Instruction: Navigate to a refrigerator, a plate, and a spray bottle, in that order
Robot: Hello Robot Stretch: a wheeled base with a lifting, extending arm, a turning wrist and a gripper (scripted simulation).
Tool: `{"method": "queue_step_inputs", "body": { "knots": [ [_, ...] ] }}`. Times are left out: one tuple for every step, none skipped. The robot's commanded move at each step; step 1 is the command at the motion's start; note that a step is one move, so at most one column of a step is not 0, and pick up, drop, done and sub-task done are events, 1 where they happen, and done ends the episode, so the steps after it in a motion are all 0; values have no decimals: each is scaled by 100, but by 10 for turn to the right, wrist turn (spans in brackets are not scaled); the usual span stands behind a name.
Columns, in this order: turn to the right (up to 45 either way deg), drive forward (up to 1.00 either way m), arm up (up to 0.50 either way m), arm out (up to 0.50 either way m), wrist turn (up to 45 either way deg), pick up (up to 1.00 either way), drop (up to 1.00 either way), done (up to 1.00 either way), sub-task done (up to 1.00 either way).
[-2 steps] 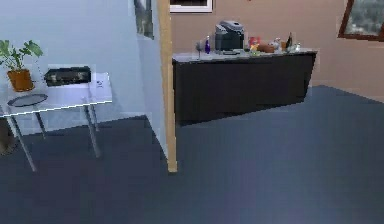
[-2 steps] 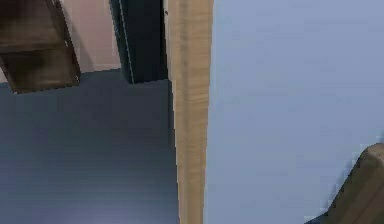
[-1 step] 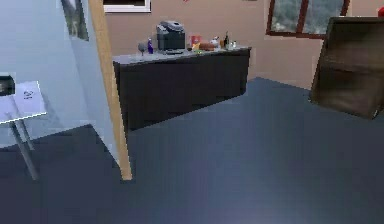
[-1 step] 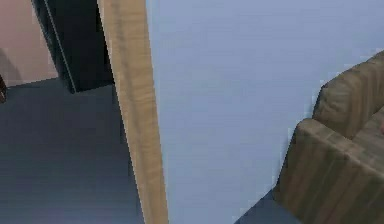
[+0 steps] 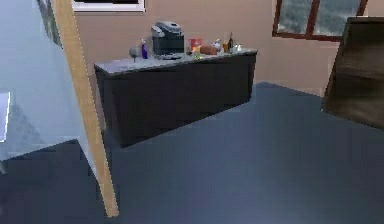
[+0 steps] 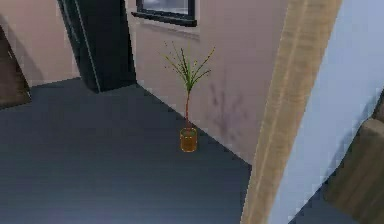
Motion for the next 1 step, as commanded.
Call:
{"method": "queue_step_inputs", "body": {
  "knots": [
    [450,0,0,0,0,0,0,0,0]
  ]
}}
